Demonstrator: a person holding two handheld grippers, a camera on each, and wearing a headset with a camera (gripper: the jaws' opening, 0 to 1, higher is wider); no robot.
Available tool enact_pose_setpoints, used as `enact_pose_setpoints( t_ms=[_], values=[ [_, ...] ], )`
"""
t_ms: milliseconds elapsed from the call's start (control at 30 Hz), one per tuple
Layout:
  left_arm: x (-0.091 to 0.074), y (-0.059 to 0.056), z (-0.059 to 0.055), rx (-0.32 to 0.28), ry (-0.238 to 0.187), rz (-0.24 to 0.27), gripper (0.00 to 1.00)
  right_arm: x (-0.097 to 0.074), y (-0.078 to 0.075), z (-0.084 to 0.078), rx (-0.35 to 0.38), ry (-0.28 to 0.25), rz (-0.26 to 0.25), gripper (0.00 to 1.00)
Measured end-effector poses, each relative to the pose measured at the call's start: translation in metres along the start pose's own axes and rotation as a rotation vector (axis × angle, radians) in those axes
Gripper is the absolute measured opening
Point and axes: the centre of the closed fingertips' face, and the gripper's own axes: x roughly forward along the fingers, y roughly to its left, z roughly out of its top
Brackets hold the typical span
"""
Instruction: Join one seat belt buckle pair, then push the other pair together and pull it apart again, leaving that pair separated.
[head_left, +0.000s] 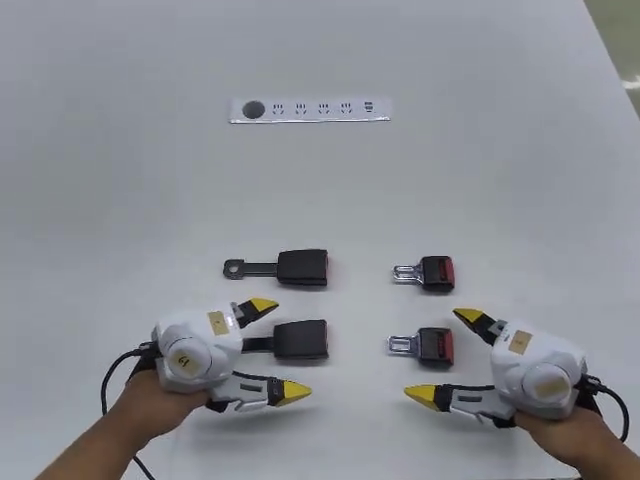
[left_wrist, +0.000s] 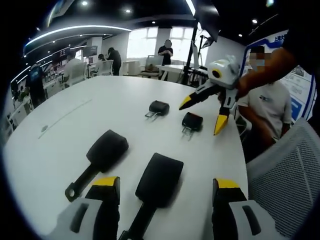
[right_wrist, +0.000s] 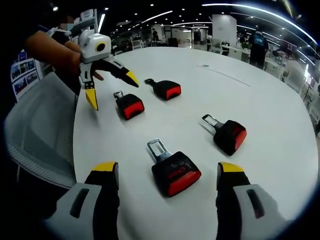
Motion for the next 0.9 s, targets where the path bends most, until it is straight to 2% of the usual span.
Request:
enact_pose_setpoints(
  t_ms=[67, 167, 333, 400, 433, 500, 567, 600, 667, 767, 800, 900],
  values=[
    [0.001, 0.003, -0.003, 0.0, 0.01, -0.003, 0.76, 0.001, -0.003, -0.003, -0.009, 0.011, 0.013, 0.75],
    [0.004, 0.007, -0.006, 0.017, 0.023, -0.006, 0.75, 0.003, -0.003, -0.003, -0.015, 0.019, 0.048, 0.75],
    [0.007, 0.009, -0.012, 0.04, 0.044, -0.03, 0.68, 0.006, -0.005, -0.006, -0.036, 0.04, 0.084, 0.72],
    [0.009, 0.007, -0.013, 0.059, 0.055, -0.048, 0.68, 0.007, -0.002, -0.007, -0.001, 0.039, 0.121, 0.73],
    [0.01, 0.008, -0.014, 0.064, 0.06, -0.05, 0.68, 0.007, -0.002, -0.006, -0.002, 0.038, 0.124, 0.73],
    [0.012, 0.008, -0.015, 0.069, 0.069, -0.056, 0.67, 0.007, -0.001, -0.005, -0.031, 0.049, 0.129, 0.71],
    [0.013, 0.007, -0.017, 0.079, 0.069, -0.071, 0.63, 0.007, 0.005, -0.006, -0.04, 0.062, 0.164, 0.68],
    [0.014, 0.007, -0.02, 0.089, 0.08, -0.084, 0.61, 0.008, 0.006, -0.007, -0.059, 0.075, 0.166, 0.67],
    [0.016, 0.006, -0.025, 0.107, 0.099, -0.098, 0.56, 0.009, 0.003, -0.01, -0.085, 0.076, 0.172, 0.67],
    [0.019, 0.006, -0.028, 0.108, 0.111, -0.097, 0.55, 0.01, 0.0, -0.011, -0.101, 0.085, 0.18, 0.65],
    [0.02, 0.006, -0.026, 0.127, 0.099, -0.103, 0.55, 0.01, -0.001, -0.011, -0.114, 0.09, 0.182, 0.64],
    [0.021, 0.006, -0.024, 0.139, 0.105, -0.102, 0.5, 0.009, -0.002, -0.012, -0.147, 0.099, 0.186, 0.61]
  ],
)
